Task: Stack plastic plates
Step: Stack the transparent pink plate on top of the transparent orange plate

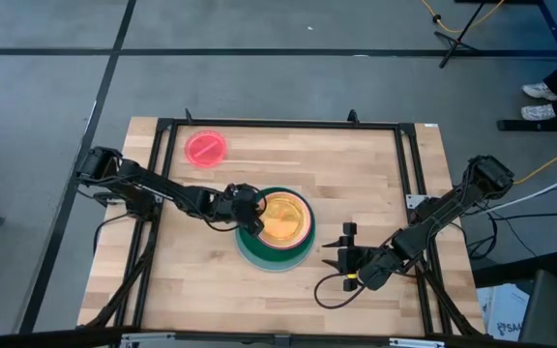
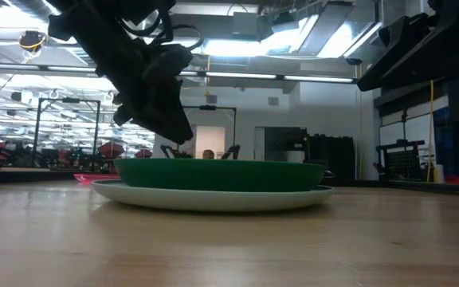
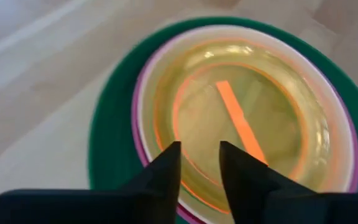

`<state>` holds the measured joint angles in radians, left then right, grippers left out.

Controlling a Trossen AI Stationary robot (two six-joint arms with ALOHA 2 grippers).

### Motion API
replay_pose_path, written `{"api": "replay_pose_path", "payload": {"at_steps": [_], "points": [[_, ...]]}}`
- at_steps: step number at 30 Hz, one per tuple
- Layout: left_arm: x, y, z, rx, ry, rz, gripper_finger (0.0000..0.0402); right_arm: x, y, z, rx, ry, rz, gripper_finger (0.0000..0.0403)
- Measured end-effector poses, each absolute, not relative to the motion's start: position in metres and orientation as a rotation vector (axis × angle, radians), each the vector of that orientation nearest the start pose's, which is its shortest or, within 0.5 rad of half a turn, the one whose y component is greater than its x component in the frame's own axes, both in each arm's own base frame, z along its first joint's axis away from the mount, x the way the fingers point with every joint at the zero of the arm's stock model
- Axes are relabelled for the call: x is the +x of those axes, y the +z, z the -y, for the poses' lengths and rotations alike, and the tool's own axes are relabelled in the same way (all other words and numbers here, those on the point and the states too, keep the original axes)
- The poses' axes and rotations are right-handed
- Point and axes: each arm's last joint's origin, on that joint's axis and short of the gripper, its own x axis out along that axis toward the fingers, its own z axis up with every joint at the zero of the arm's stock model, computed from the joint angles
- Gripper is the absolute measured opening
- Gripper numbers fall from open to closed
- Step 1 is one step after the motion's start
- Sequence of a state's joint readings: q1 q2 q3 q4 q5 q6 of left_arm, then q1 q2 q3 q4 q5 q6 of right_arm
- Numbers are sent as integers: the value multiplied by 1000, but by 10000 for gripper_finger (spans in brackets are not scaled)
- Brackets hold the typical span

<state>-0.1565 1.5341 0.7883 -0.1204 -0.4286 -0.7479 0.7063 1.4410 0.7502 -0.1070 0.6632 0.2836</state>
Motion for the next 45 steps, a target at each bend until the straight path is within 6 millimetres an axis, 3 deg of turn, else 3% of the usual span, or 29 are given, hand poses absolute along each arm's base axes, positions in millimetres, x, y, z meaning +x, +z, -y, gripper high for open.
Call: {"api": "replay_pose_path", "payload": {"at_steps": [5, 13, 22, 27, 34, 45], "points": [[288, 180, 35, -445, 470, -700, 134, 222, 191, -166, -230, -46, -613, 182], [274, 207, 38, -362, 381, -671, 137, 222, 191, -166, -228, -46, -609, 182], [235, 225, 28, -177, 547, -769, 137, 222, 191, -167, -193, -30, -616, 182], [217, 215, 16, -101, 691, -929, 137, 222, 191, -166, -196, -37, -614, 182], [214, 188, -7, 6, 757, -1137, 137, 222, 190, -165, -222, -35, -619, 182], [216, 154, -68, 109, 810, -1433, 137, 239, 189, -141, -230, -63, -660, 182]]}}
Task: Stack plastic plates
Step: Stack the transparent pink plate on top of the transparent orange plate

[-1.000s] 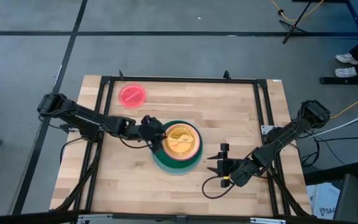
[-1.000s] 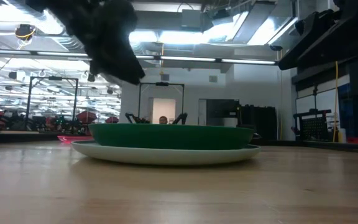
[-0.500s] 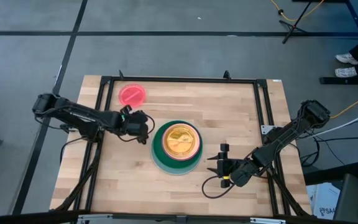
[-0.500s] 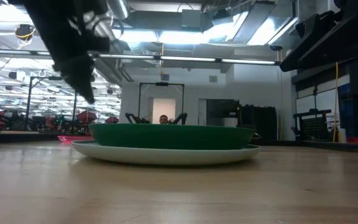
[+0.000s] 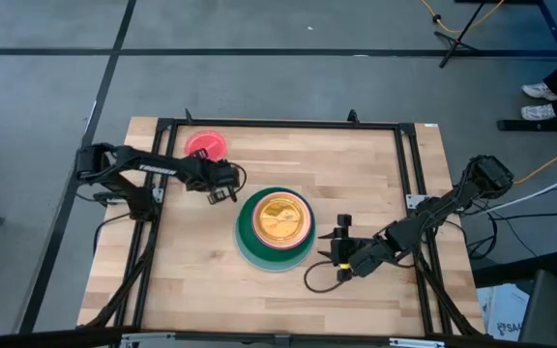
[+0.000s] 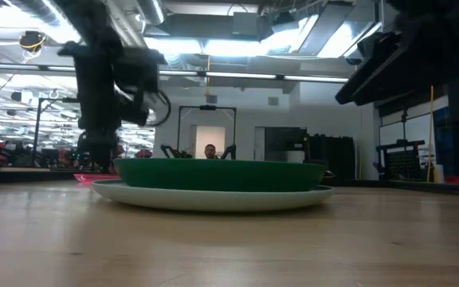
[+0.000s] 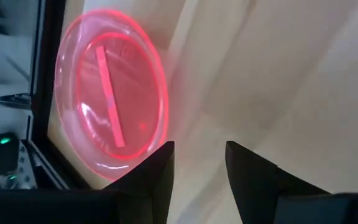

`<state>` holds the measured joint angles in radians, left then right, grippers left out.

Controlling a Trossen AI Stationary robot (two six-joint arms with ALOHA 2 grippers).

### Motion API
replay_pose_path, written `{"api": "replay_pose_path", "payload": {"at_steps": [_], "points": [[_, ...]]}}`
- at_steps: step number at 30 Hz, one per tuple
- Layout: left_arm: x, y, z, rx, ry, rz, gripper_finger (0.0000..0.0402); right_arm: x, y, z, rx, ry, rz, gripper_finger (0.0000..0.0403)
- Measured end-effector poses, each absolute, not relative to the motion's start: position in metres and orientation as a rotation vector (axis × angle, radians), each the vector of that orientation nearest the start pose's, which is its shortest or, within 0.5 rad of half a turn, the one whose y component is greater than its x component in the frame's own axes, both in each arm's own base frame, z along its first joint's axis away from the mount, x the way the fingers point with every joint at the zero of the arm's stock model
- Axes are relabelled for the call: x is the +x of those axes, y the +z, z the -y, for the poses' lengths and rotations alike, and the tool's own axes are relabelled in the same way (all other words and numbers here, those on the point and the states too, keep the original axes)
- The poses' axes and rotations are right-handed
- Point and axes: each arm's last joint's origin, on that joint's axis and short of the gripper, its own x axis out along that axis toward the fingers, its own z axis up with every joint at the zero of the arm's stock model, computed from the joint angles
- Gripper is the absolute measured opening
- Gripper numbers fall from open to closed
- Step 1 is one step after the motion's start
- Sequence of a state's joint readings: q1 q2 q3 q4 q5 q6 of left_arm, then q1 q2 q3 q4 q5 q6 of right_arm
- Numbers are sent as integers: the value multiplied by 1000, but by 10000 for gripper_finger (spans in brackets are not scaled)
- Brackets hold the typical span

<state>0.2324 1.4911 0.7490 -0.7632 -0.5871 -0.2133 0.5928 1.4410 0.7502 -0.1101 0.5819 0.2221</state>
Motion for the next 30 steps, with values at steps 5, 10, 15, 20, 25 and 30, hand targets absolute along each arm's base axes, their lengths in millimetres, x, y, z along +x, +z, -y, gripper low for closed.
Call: {"api": "replay_pose_path", "payload": {"at_steps": [5, 10, 15, 20, 25, 30], "points": [[216, 140, -93, 119, 776, -1515, 137, 247, 189, -126, -224, -72, -687, 182], [216, 126, -115, 137, 766, -1554, 137, 254, 188, -113, -207, -81, -705, 182], [213, 119, -130, 149, 770, -1593, 137, 256, 188, -109, -195, -70, -718, 182], [209, 118, -137, 117, 772, -1602, 120, 256, 188, -110, -205, -62, -718, 182], [207, 117, -138, 129, 781, -1616, 49, 255, 187, -111, -133, -44, -729, 182], [212, 116, -130, 129, 811, -1592, 7, 255, 187, -112, -102, -36, -733, 182]]}}
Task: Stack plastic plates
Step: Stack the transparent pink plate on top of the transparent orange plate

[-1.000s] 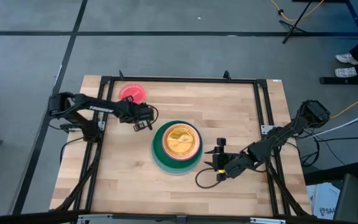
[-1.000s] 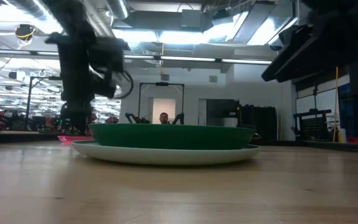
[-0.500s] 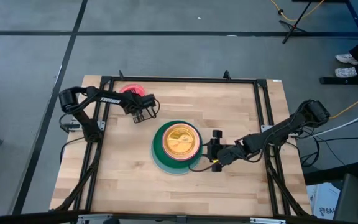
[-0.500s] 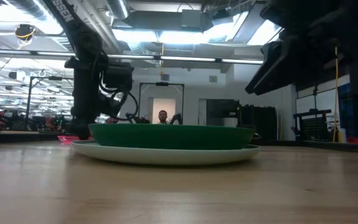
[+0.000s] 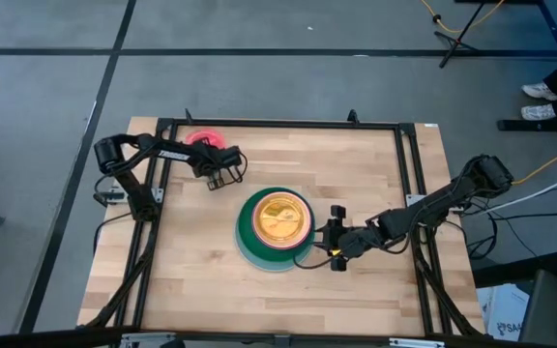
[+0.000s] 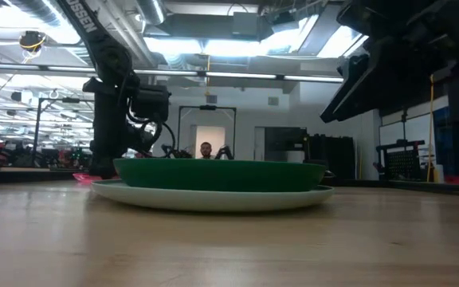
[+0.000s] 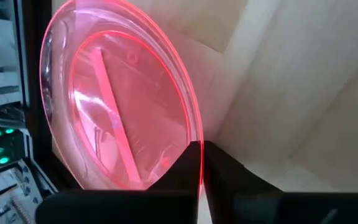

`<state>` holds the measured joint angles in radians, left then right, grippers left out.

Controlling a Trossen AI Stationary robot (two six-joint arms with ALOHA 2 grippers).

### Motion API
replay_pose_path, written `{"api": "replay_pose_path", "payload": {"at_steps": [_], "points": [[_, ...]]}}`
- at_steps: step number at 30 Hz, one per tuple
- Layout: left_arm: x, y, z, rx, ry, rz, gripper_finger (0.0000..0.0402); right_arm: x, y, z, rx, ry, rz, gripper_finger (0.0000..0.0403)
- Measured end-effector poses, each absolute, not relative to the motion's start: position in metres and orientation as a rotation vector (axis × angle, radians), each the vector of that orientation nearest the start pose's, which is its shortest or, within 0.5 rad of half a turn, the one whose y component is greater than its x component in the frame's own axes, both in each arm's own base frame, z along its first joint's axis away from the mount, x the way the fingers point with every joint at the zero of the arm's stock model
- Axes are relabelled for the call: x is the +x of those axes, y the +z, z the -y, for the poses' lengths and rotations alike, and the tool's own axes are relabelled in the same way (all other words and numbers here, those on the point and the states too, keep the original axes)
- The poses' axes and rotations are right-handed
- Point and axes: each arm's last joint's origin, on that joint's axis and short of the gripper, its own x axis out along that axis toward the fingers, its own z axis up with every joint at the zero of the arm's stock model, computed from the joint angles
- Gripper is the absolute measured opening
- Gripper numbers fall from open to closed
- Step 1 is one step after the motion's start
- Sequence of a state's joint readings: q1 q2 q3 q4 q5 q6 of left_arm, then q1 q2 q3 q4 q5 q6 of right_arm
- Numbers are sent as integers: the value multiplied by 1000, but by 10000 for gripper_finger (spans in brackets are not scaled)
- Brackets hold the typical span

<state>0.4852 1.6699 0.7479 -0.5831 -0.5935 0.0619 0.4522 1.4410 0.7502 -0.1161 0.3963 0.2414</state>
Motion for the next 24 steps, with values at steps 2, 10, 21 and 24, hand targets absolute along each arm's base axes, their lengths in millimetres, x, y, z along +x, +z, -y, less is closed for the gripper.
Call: {"api": "replay_pose_path", "payload": {"at_steps": [2, 10, 21, 24], "points": [[215, 116, -123, 154, 803, -1594, 4, 255, 187, -112, -101, -35, -734, 182], [222, 124, -88, 243, 812, -1563, 2, 255, 187, -112, -74, -22, -741, 182], [228, 160, -27, 317, 794, -1291, 1, 254, 186, -112, -59, -32, -752, 182], [233, 171, -7, 331, 737, -1215, 0, 254, 186, -112, -58, -32, -752, 182]]}}
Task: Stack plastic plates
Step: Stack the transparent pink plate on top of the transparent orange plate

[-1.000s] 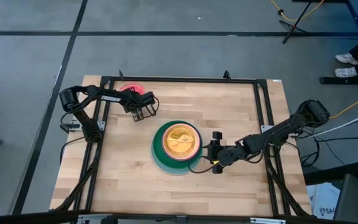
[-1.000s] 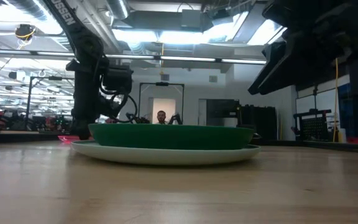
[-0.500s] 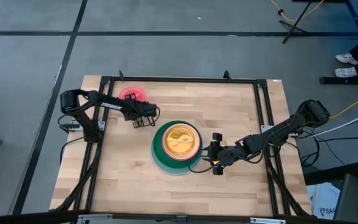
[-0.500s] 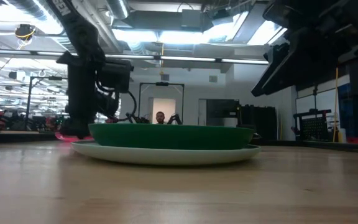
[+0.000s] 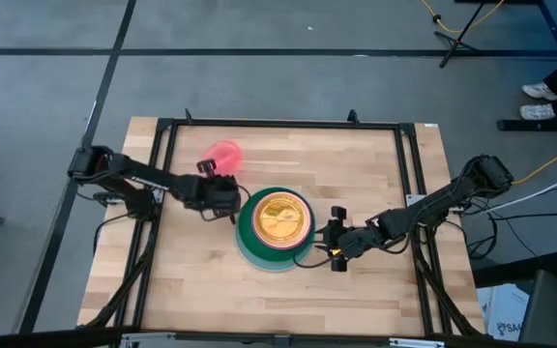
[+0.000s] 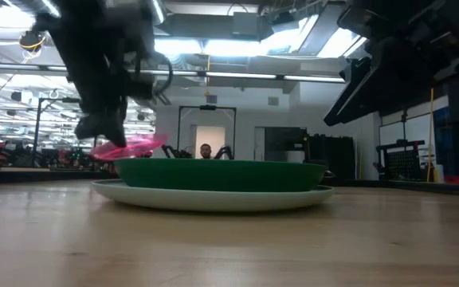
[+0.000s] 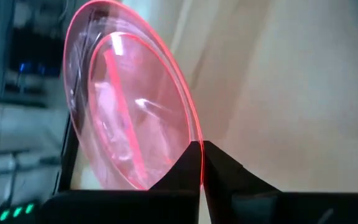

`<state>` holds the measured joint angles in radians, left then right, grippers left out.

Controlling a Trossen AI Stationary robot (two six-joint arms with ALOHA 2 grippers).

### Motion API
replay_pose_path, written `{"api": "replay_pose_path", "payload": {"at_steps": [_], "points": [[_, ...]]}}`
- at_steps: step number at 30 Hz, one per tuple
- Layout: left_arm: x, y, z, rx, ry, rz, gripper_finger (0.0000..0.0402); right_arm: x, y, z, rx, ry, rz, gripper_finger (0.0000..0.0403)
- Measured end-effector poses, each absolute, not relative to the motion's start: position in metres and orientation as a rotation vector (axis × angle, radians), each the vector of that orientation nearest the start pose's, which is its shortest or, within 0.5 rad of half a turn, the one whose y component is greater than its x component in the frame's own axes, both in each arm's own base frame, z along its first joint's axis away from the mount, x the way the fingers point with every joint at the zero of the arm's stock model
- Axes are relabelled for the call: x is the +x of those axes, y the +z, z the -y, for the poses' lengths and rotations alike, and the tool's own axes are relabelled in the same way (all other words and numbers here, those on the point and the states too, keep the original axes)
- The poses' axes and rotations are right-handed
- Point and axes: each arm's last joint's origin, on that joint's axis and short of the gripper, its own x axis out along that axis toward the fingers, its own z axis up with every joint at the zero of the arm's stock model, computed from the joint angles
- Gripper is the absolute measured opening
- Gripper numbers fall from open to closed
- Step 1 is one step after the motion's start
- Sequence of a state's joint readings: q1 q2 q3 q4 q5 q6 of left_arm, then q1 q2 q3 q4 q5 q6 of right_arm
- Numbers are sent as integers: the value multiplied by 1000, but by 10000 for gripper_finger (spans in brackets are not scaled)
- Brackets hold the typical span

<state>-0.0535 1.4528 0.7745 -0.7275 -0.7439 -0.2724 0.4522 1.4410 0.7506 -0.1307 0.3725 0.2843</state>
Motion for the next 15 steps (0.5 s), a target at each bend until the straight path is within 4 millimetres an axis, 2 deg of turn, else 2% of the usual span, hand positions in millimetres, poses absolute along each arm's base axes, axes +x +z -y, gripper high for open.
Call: {"api": "replay_pose_path", "payload": {"at_steps": [6, 11, 15], "points": [[251, 199, 38, 384, 566, -1071, 0, 254, 186, -112, -52, -34, -752, 182], [259, 216, 74, 453, 410, -949, 0, 254, 186, -112, -52, -34, -751, 182], [268, 217, 99, 480, 293, -870, 0, 254, 186, -112, -58, -32, -751, 182]]}}
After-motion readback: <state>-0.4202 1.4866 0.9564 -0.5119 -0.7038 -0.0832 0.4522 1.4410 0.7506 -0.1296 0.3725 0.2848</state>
